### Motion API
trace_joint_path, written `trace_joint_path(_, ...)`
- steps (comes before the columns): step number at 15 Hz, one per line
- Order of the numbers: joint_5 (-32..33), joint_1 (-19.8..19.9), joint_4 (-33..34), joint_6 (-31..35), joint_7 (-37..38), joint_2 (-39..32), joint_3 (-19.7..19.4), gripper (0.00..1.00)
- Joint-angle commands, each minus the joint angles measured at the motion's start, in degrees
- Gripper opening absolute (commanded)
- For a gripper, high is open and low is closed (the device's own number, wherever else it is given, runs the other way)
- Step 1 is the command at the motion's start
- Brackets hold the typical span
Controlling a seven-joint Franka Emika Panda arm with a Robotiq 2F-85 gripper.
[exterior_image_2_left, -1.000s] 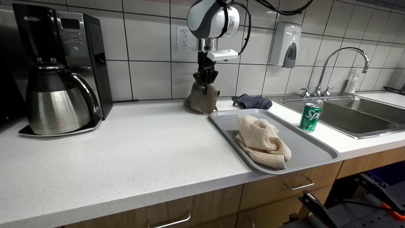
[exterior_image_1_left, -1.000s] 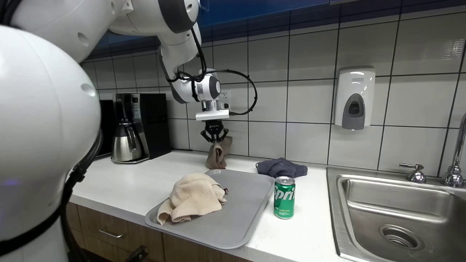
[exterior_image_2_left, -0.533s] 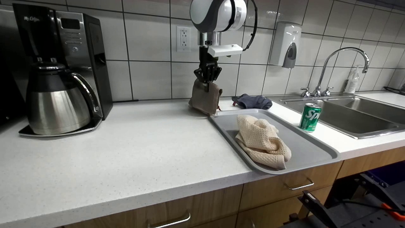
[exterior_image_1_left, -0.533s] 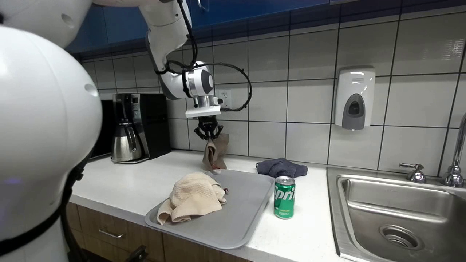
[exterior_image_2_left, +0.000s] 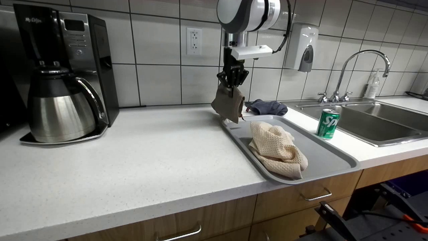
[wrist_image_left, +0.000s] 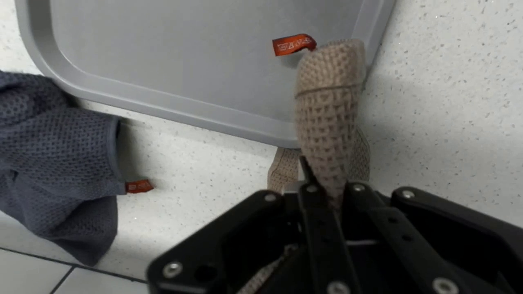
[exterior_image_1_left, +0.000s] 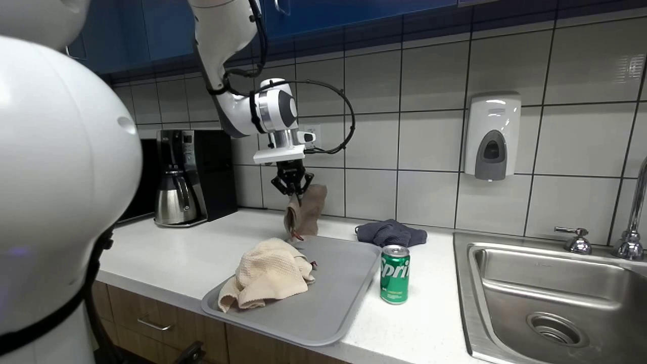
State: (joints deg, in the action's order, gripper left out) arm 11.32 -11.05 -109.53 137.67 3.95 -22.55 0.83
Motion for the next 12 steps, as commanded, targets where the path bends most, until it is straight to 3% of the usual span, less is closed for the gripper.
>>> trace_joint_path(1, 2.6, 0.5, -6.3, 2.6, 3.7, 4.9, -1.3, 0.02)
trace_joint_path(12, 3.4, 2.2, -11.0, 2.6, 4.3, 7.9, -2.4, 0.02)
